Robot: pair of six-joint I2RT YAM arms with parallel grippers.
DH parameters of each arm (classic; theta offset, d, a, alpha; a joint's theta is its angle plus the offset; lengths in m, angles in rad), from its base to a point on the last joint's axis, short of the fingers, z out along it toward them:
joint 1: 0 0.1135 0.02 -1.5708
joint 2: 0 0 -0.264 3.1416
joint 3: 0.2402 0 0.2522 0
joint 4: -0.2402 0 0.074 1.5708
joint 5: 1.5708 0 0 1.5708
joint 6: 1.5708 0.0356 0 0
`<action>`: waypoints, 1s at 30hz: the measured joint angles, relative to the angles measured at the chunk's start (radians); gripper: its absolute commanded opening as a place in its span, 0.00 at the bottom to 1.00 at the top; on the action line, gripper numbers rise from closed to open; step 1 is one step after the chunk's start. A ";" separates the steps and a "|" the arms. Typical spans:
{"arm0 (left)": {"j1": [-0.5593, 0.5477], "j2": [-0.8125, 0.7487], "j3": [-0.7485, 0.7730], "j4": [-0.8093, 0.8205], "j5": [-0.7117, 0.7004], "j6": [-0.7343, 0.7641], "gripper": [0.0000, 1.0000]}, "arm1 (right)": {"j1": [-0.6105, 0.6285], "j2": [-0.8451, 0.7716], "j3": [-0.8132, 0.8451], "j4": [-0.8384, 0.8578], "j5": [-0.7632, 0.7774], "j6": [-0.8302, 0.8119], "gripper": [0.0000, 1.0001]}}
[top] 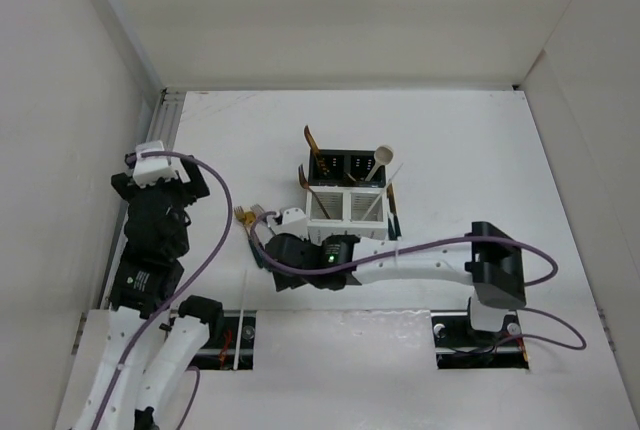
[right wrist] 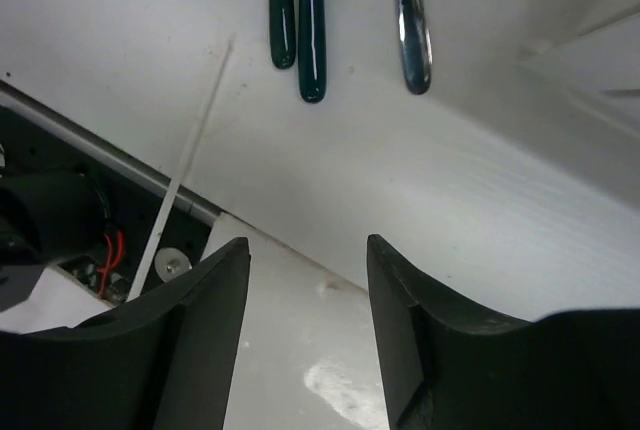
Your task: Sort the eating utensils into containers
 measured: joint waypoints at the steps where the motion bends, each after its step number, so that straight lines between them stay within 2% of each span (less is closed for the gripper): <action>1: 0.004 -0.007 0.009 0.002 0.000 0.006 0.82 | 0.001 0.019 0.000 0.019 -0.020 0.016 0.55; 3: 0.007 -0.027 0.034 0.005 0.001 0.019 0.82 | 0.011 0.075 0.057 0.000 -0.028 0.057 0.55; 8: 0.017 -0.034 0.093 0.008 0.004 0.029 0.84 | 0.039 0.294 0.388 -0.051 -0.035 0.143 0.55; 10: 0.016 -0.034 0.112 -0.002 0.006 0.027 0.84 | 0.047 0.360 0.472 -0.055 -0.050 0.184 0.55; 15: 0.016 -0.063 0.150 -0.040 0.013 0.008 0.85 | 0.060 0.453 0.514 -0.144 -0.059 0.303 0.54; 18: 0.016 -0.124 0.150 -0.047 0.032 0.000 0.86 | 0.060 0.538 0.599 -0.232 -0.053 0.338 0.54; 22: 0.017 -0.189 0.150 -0.046 0.048 -0.009 0.86 | 0.059 0.637 0.715 -0.267 -0.060 0.348 0.54; 28: 0.012 -0.194 0.148 -0.063 0.055 -0.032 0.86 | 0.067 0.629 0.666 -0.288 -0.067 0.441 0.53; 30: 0.006 -0.194 0.148 -0.064 0.056 -0.044 0.87 | 0.072 0.620 0.652 -0.305 -0.065 0.462 0.49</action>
